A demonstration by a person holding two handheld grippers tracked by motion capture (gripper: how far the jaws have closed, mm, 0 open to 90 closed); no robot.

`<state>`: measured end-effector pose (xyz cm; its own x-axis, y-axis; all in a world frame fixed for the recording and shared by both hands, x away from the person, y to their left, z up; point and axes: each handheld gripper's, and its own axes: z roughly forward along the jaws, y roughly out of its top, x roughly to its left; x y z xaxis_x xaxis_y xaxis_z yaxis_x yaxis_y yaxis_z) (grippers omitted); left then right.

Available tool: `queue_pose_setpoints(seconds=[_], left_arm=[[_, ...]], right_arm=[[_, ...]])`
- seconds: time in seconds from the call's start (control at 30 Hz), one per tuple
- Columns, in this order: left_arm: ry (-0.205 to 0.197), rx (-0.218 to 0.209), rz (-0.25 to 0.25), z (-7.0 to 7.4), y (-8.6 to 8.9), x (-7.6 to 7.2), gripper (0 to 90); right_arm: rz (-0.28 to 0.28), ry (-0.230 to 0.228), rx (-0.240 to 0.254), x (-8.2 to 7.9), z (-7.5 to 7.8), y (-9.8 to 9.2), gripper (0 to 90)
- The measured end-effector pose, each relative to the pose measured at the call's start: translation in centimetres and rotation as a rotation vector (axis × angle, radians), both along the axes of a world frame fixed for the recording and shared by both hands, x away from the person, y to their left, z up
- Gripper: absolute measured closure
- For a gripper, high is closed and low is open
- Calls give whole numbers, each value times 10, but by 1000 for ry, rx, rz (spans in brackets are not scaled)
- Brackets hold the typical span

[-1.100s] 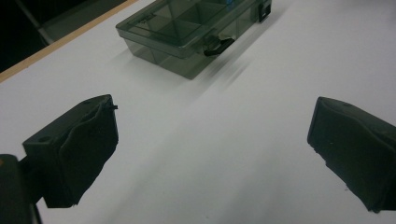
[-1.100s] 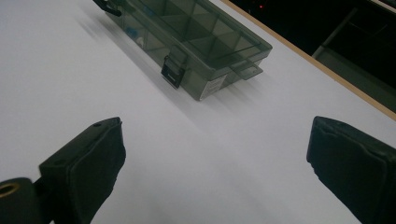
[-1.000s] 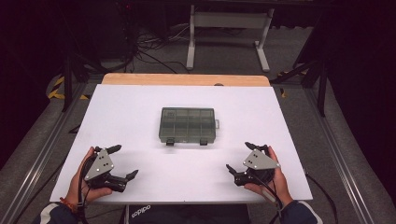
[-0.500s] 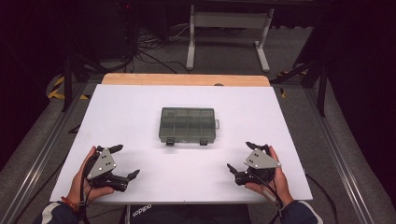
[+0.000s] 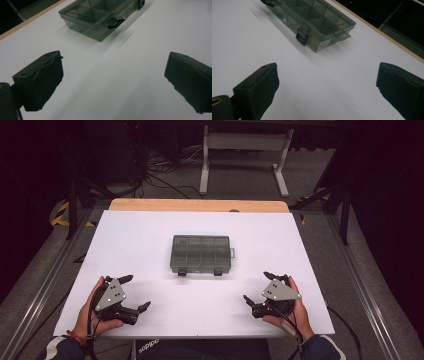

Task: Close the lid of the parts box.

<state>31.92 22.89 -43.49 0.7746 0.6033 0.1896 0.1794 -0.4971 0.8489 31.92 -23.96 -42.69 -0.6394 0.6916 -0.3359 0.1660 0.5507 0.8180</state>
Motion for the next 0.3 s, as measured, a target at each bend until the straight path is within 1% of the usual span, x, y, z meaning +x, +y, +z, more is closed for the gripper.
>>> queue_pose_setpoints(seconds=[0.2,0.3], left_arm=[[-1,2,-3,0,0,0,27],[6,-4,-1,0,0,2,27]], right_arm=[[0,2,-1,0,-1,0,50],[-2,4,0,1,-1,0,50]])
